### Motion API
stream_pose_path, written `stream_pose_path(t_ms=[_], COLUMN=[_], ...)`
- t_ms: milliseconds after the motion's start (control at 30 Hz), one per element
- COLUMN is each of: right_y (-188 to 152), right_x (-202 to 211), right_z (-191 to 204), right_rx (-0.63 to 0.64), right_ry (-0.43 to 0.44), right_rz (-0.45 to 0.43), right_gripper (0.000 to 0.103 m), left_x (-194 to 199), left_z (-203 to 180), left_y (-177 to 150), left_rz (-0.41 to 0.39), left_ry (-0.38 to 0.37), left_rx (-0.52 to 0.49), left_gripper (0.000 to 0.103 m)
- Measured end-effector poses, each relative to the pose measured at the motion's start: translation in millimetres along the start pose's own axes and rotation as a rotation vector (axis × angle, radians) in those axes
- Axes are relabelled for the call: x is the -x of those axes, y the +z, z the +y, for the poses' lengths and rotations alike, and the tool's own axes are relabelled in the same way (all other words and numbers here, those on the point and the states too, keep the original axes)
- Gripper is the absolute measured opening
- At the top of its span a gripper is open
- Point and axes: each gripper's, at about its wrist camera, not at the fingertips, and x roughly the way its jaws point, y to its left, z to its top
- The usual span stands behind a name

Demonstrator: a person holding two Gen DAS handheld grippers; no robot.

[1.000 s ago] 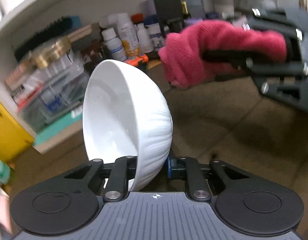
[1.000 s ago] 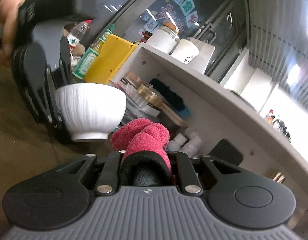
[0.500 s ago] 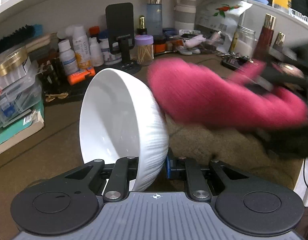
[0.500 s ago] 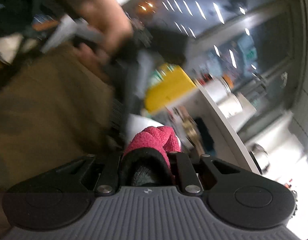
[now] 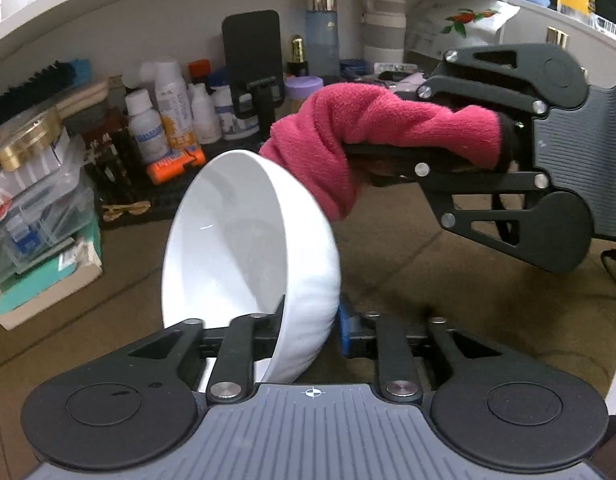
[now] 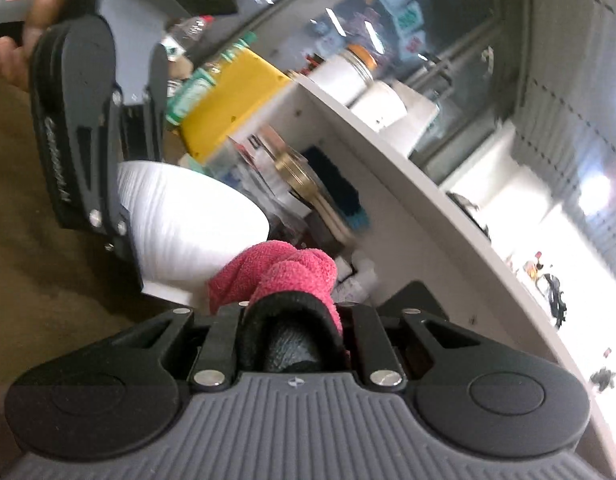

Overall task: Clean bowl
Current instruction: 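Wipe the bowl's outer wall with the right gripper while the left gripper holds the bowl, then rub the pink towel along the bowl's outer wall with the right gripper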

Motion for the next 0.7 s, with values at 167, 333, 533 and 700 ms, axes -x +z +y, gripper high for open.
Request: stream_pose_path(t_ms=[167,333,533,700], right_y=[-15,-26,-26,-12], right_x=[-6,-11,-17,-29], right_z=[4,-5,-27,-30], right_rx=[-0.086,-0.126,-0.148,-0.059], right_ry=[-0.031,-0.03,-0.018,-0.001], right_rz=[0.013,0.025,0.029,0.031], right_gripper=[0.016,0.016,0.016,0.016], left_x=[-6,-19,-20,-12], left_z=[13,22,15,1], left_y=[-4,-10,-2,-1], left_rz=[0.013,0.022,0.006,0.027], left_ry=[0.032,0.048,0.056,0.028], left_rx=[-0.008,-0.031,-0.028,-0.022], left_gripper=[0.058,0.055,0.022,0.021])
